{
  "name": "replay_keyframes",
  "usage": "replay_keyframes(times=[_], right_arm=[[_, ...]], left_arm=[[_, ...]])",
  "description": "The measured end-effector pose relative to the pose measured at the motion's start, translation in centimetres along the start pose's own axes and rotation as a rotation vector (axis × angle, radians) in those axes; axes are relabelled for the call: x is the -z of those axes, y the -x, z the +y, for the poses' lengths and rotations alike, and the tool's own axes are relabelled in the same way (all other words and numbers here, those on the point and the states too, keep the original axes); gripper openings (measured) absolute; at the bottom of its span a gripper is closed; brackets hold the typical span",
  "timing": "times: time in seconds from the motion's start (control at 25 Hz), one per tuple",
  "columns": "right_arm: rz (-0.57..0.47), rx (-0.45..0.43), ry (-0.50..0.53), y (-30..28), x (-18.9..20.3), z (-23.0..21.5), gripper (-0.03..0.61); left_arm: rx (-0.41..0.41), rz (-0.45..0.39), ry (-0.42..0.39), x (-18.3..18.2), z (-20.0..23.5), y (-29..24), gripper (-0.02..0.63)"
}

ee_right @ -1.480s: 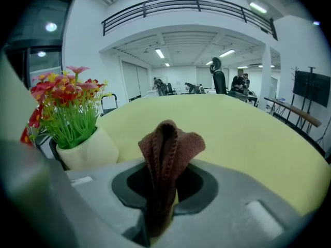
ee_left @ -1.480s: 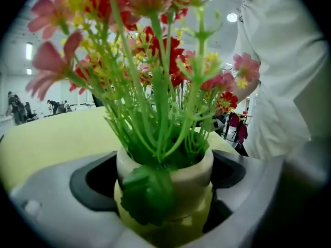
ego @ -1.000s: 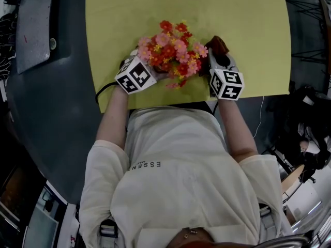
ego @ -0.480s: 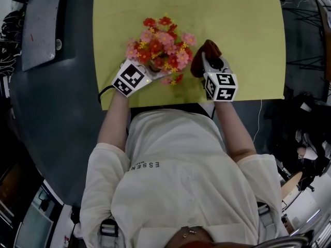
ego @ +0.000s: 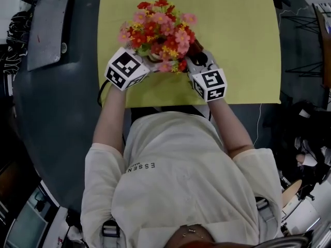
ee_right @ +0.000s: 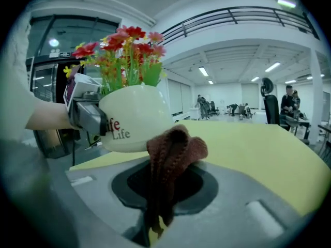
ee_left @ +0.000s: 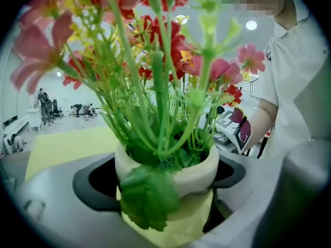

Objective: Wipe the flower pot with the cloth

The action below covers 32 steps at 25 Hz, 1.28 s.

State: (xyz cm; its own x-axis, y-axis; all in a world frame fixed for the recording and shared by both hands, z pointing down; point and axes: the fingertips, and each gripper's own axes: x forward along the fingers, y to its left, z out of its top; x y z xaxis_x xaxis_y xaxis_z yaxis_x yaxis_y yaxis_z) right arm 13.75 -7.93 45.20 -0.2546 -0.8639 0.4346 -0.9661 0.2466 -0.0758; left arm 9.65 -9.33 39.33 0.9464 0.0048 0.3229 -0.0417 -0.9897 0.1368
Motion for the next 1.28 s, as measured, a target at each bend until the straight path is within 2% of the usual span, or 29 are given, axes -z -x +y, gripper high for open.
replay_keyframes(times=[0.32,0.48,0.76,0.84,1.12,1.28], right_arm=[[-0.037,-0.157,0.055,-0.5,-1.3,4.4,0.057],[-0.035,-0.222,0.019,-0.8,-1.3,6.7,0.057],[-0.02,-0.335,0.025,-1.1,-0.7,9.3,0.057],[-0.024,-0.31,-0.008,-1.1,-0.6,8.0,0.058],[-0.081,-0.124,-0.119,-0.2,-2.5,0.0,0.058],[-0.144,-0.097,-0.146,0.7,-4.7,-2.6,0.058]], left_arm=[[-0.025,-0.065,0.041,-2.1,0.1,-0.3,0.545],[-0.024,-0.089,0.057,-2.7,0.0,-0.5,0.545],[0.024,-0.123,0.063,-3.8,-0.6,-0.6,0.545],[0.049,-0.132,0.056,-4.2,-1.0,-0.4,0.545],[0.096,-0.123,0.024,-4.8,-1.5,0.2,0.545],[0.127,-0.128,0.018,-5.6,-2.2,-0.6,0.546]])
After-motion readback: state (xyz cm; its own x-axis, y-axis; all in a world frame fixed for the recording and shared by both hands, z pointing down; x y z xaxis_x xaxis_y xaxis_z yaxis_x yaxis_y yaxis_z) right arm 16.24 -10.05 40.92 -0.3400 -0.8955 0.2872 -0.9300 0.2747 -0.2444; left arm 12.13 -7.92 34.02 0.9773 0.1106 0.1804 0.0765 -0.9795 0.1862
